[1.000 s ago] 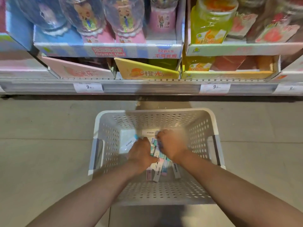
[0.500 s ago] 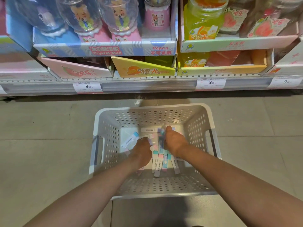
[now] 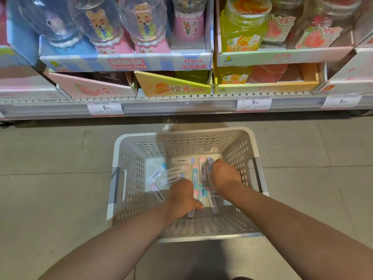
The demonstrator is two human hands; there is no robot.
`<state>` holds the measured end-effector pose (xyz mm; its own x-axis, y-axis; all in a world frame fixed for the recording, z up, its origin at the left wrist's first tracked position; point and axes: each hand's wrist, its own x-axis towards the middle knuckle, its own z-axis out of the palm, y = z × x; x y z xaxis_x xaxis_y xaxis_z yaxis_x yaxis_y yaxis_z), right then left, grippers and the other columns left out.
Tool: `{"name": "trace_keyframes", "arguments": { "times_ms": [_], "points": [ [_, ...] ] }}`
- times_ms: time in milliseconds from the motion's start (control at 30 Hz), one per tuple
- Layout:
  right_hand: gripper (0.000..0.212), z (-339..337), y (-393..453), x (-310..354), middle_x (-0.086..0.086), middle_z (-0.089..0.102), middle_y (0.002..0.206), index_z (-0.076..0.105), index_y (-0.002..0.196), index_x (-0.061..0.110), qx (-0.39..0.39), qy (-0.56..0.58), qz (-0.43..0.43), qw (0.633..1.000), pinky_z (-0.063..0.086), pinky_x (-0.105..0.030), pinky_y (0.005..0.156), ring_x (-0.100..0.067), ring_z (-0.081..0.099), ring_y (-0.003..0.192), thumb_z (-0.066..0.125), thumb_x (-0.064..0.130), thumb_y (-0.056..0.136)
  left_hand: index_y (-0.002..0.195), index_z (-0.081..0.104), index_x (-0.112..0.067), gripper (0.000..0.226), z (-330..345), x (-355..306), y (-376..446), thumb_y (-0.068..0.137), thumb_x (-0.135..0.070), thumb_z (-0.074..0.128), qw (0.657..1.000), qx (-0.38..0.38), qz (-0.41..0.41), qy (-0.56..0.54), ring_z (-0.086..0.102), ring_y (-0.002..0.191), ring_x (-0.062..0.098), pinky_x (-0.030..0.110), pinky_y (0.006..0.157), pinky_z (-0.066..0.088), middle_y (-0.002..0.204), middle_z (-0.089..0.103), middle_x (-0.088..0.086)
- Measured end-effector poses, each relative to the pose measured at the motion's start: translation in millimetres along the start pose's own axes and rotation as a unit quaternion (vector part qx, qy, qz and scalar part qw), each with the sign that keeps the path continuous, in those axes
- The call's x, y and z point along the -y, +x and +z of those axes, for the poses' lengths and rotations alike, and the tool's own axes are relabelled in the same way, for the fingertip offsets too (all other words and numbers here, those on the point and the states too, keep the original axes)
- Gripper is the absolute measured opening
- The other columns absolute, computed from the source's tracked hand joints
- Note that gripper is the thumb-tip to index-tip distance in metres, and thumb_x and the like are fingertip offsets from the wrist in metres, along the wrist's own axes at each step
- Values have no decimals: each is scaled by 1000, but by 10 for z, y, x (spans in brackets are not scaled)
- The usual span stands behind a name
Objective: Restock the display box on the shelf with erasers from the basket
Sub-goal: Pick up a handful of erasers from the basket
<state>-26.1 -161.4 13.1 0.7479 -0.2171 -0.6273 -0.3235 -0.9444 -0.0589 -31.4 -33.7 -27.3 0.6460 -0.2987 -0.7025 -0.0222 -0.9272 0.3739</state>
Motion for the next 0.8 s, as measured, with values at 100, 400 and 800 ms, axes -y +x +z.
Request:
{"name": "trace_keyframes", "arguments": {
  "times_ms": [100, 400, 800],
  "points": [
    [42, 15, 20, 17, -21, 50, 127, 37, 125, -6, 2, -30, -4, 1000, 47, -34, 92, -31, 54, 115, 54, 6, 87, 107, 59, -5, 61, 19, -32, 32, 61, -36, 84, 999, -6, 4, 38, 61, 97, 23, 27, 71, 44, 108, 64, 9],
    [54, 143, 110, -29, -13, 55, 122, 46, 123, 7, 30, 18, -40, 999, 50, -32, 91, -27, 56, 109, 70, 25, 78, 119, 54, 1, 49, 65, 18, 130, 75, -9, 74, 998, -28, 4, 62, 62, 103, 27, 31, 83, 53, 115, 64, 15],
    [49, 317, 189, 47, -17, 63, 115, 49, 126, 8, 19, 243, 104, 964, 54, -34, 85, -30, 62, 104, 66, 14, 81, 113, 56, 3, 34, 26, 112, 164, 83, -12, 66, 999, 6, 7, 35, 59, 106, 29, 31, 83, 47, 117, 61, 17]
  ]
}}
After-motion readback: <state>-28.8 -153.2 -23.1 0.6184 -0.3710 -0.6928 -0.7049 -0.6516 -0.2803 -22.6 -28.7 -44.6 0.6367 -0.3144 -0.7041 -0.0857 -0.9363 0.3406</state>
